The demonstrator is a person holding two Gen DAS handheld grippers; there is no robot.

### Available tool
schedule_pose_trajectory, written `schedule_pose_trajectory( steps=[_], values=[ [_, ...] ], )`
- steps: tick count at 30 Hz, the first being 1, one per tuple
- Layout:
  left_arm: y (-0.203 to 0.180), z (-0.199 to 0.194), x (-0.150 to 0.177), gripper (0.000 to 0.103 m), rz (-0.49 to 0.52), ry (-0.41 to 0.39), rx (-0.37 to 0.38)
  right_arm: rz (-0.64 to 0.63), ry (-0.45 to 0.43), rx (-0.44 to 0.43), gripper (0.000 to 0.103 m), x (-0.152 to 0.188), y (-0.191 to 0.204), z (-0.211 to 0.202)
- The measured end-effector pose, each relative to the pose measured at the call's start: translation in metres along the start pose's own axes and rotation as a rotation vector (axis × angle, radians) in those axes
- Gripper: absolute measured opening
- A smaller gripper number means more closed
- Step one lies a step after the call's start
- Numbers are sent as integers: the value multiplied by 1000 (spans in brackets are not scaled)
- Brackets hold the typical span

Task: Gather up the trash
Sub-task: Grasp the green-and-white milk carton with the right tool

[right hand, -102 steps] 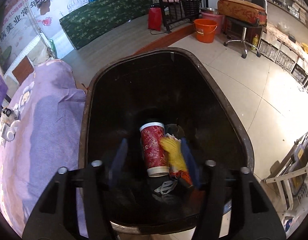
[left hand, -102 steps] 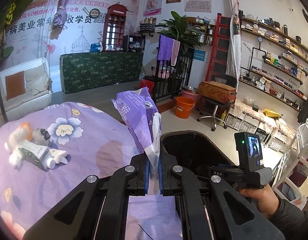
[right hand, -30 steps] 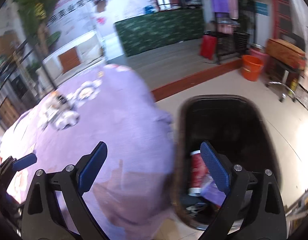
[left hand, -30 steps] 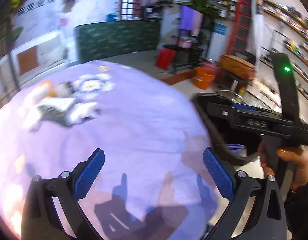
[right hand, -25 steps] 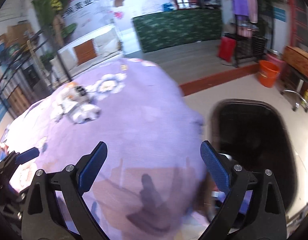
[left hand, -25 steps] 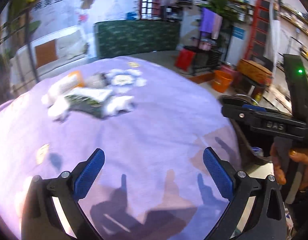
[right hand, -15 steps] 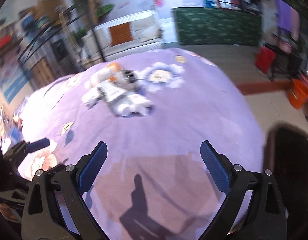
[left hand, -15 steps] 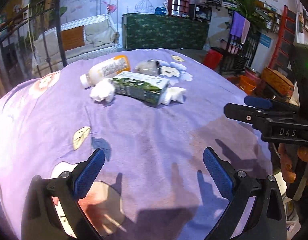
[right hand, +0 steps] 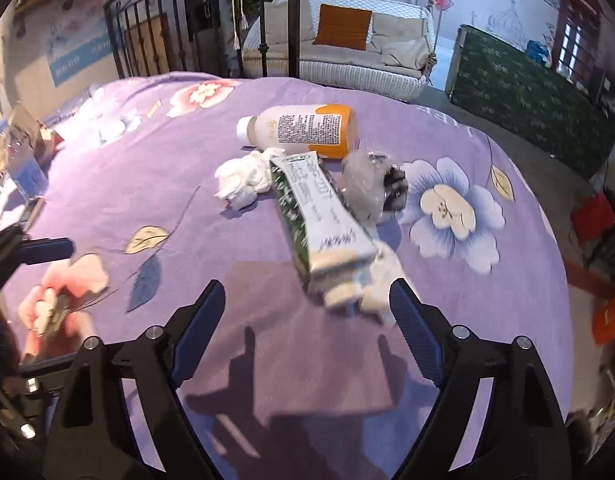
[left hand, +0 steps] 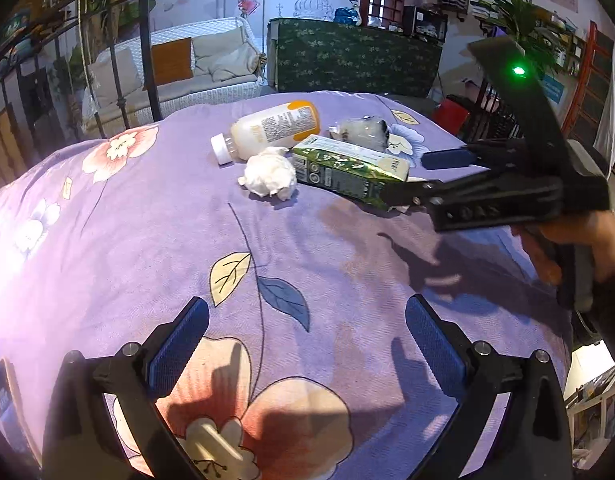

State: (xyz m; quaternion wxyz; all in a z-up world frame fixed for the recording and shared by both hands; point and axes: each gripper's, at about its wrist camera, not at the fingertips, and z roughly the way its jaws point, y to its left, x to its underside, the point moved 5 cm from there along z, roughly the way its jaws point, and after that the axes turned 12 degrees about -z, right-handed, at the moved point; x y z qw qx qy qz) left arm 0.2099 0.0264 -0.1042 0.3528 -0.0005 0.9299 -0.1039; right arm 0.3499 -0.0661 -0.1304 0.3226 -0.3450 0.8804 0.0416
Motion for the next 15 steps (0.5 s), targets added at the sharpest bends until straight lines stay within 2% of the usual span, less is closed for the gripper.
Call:
schedule_pose_trajectory(
  steps=[2,8,11,15],
  values=[
    [5,2,0,97,-8,6,2,-7,17,-18,76,-5,-3,11],
    [11,9,0,97,-28,35,20,-71,77,-14,76,-22,-12,44],
    [14,9,-1,97,-27,33,16,-145,104,35,76,-27,-15,54],
    [18,11,-5,97,-39,37,22,-146,95,11,77,-36,-21,62]
  ],
)
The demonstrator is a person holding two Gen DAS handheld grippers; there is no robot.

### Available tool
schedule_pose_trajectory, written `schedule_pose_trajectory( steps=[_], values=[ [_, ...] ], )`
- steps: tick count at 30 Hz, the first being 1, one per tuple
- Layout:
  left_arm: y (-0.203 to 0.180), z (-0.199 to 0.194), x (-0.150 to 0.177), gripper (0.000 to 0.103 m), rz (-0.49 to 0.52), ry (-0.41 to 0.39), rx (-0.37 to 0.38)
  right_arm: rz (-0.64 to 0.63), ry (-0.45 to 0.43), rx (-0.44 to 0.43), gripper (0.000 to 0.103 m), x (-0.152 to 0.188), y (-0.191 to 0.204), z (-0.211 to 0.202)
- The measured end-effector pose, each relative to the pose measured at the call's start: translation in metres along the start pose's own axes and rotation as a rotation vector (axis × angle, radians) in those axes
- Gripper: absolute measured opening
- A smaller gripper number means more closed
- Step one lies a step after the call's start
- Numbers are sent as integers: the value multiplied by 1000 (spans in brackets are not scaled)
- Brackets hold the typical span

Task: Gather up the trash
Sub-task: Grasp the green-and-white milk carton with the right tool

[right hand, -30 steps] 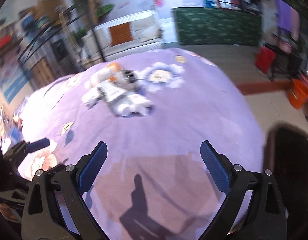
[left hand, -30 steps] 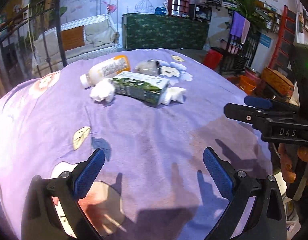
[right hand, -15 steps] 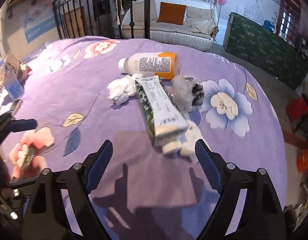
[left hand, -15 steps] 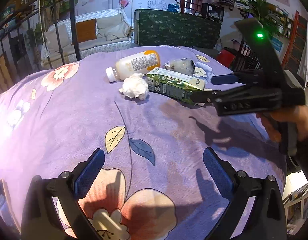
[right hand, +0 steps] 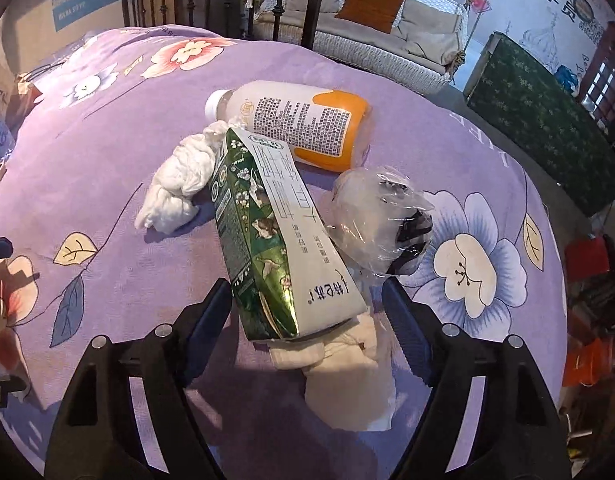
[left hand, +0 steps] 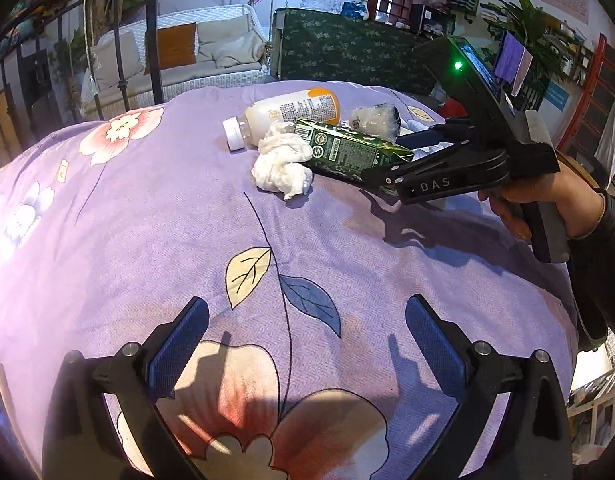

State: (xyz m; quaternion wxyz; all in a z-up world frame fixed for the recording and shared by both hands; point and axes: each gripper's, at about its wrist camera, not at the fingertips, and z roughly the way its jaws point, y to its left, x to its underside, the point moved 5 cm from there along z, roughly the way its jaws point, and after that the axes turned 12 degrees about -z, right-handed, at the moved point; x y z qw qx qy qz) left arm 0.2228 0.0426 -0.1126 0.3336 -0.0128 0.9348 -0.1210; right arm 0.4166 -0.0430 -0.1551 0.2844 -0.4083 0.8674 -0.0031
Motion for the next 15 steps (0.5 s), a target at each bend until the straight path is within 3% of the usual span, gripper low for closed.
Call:
schedule_pose_trajectory(
  steps=[3,9,11,15],
  values=[
    [-1,2,-3,97,-7,5,13,-74,9,39,77,-10,6,5],
    [-1,4,-10,97,11,4,7,-151,28,33,77,-26,21,22],
    [1,5,-12,97,8,5,2,-172,26,54,63,-28,24,24],
    [4,11,-16,95,-2,17,2,-171,-7,70,58,-25,27,12]
  ],
)
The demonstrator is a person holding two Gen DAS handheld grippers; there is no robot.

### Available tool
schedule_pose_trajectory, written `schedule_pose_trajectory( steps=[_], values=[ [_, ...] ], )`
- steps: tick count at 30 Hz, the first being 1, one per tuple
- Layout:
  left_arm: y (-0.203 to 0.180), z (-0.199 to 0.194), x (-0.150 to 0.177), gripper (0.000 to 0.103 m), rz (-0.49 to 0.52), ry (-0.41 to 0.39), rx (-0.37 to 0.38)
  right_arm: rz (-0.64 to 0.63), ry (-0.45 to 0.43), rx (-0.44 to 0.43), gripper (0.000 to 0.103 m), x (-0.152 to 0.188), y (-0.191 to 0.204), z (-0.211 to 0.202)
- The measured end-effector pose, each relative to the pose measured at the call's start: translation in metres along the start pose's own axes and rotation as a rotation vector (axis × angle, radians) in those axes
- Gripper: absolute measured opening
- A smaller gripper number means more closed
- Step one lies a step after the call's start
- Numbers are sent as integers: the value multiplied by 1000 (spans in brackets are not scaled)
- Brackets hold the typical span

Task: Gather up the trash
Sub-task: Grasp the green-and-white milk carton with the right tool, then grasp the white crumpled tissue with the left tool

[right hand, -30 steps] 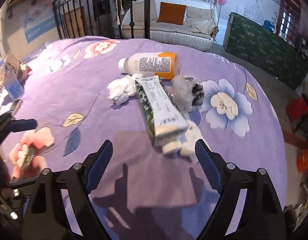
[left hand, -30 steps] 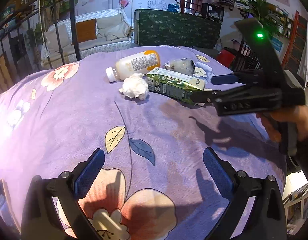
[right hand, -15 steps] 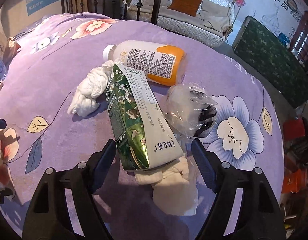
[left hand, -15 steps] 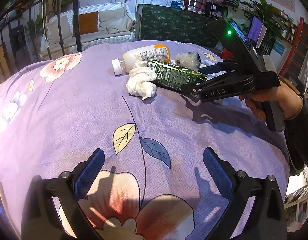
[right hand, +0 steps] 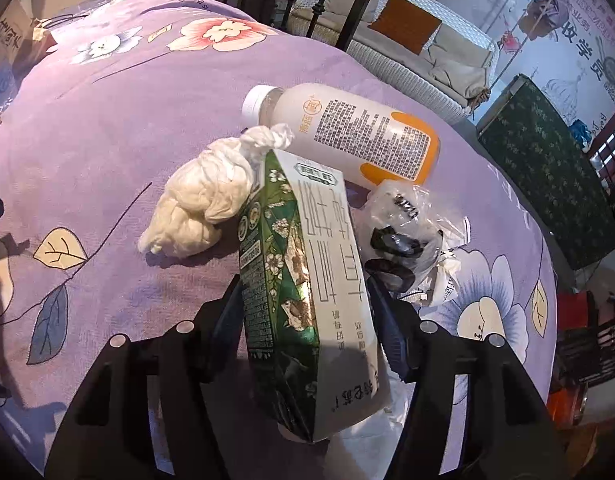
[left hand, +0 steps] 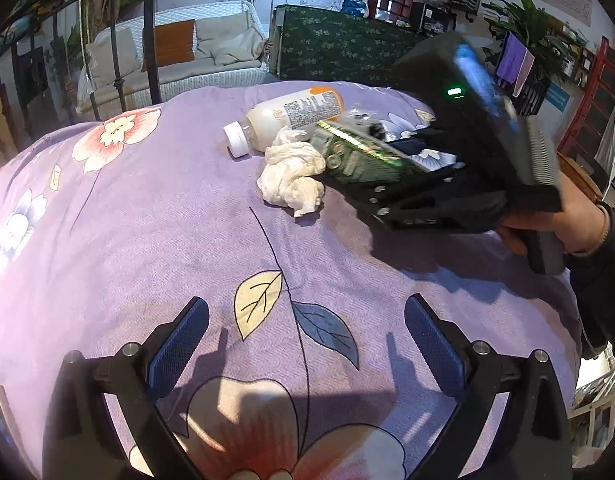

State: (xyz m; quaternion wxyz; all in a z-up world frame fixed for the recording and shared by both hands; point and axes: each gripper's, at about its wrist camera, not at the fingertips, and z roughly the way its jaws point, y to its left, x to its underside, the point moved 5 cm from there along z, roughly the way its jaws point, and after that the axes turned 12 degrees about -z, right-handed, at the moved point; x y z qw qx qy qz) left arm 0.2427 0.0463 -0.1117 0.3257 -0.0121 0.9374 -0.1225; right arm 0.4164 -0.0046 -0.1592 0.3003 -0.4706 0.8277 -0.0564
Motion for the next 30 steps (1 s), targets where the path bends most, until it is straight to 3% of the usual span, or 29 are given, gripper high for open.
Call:
schedule_pose_trajectory(
  steps=[13,21,24,27,30],
  values=[
    [-9,46,-41,84,31,16,-23,364,-161,6,57,60,-26,-95],
    [-15,81,-67,80,23,27,-60,440,-190,54,57,94,-20,-129],
    [-18,95,-73,70,19,38,-76,471,-193,53,57,103,-16,-134],
    [-15,102,-75,47,5,45,-98,499,-199,56,57,114,-12,-140],
    [-10,96,-73,39,-24,32,-90,529,-204,52,57,122,-7,-144]
  ],
)
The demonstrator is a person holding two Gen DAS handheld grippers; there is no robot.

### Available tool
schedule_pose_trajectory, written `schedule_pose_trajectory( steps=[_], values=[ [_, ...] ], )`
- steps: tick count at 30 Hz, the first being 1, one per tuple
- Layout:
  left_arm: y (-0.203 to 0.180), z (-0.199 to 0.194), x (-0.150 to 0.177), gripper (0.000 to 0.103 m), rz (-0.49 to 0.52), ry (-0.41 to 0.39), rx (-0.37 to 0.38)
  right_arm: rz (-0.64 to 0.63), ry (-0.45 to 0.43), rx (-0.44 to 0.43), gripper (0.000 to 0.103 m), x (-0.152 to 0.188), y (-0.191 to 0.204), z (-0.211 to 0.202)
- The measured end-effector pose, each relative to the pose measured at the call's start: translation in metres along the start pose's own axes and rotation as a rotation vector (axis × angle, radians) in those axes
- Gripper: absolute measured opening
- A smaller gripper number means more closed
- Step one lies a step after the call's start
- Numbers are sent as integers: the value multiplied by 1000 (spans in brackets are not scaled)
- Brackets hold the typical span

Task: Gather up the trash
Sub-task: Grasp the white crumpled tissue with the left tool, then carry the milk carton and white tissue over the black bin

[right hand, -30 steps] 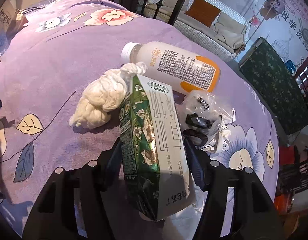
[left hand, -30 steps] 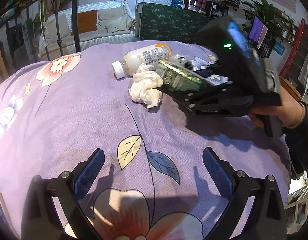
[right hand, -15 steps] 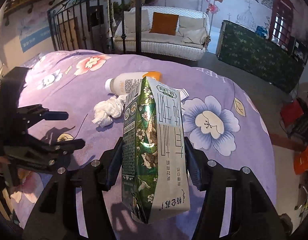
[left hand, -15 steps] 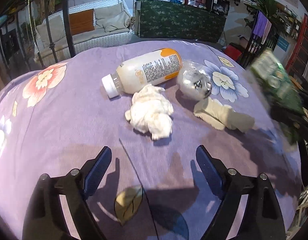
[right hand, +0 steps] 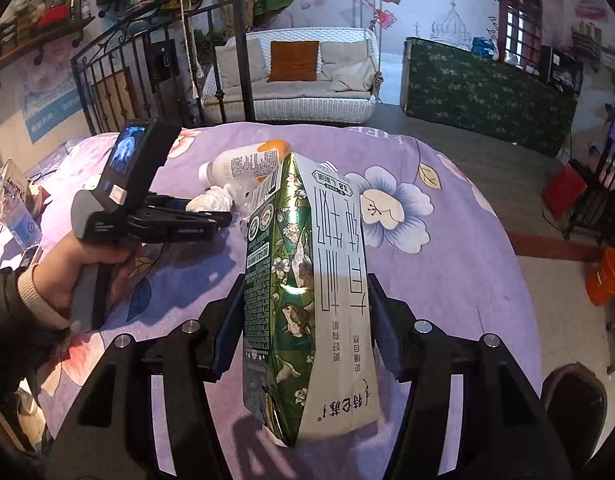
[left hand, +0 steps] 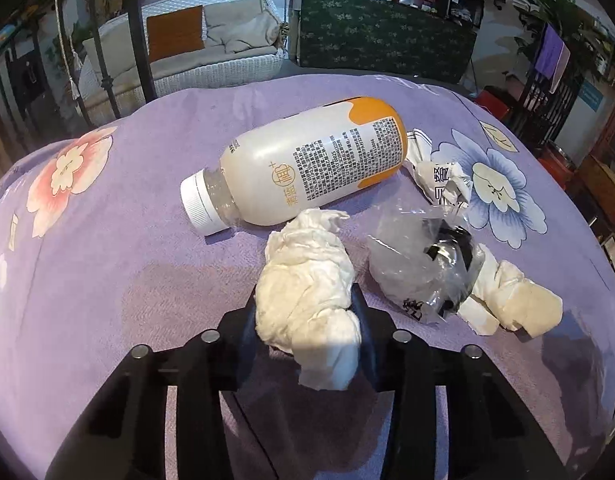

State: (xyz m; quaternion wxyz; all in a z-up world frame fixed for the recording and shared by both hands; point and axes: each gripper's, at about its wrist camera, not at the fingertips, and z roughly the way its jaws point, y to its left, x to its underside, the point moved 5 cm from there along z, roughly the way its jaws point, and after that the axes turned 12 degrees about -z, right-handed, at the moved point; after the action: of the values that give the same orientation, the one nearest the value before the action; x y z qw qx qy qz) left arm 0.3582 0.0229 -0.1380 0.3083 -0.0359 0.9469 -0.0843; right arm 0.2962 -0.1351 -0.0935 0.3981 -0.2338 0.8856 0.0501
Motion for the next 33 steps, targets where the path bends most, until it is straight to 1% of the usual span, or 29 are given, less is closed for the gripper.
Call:
schedule_pose_trajectory(
  steps=[3,9,14,18,24,29,33],
  values=[
    [2,-10,4,36,-22,-15,14,20,-1,10,57,8,-1,-4],
    [1,-47,22,36,-19,-91,19,68,-11,21,57,21,-3,-12],
    [-3,-81,42,36,-42,-123,78,100,-23,25,57,32,-3,-22],
    [-19,-104,60,36,-5,-162,95,108,-25,30,57,38,-4,-30],
    [-50,-134,81,36,34,-183,173,131,-32,49,57,48,-9,-43],
    [-69,-149,93,36,68,-189,228,166,-35,75,57,62,-17,-57],
    [-87,-154,102,36,91,-187,262,191,-39,101,57,74,-28,-69]
  ],
)
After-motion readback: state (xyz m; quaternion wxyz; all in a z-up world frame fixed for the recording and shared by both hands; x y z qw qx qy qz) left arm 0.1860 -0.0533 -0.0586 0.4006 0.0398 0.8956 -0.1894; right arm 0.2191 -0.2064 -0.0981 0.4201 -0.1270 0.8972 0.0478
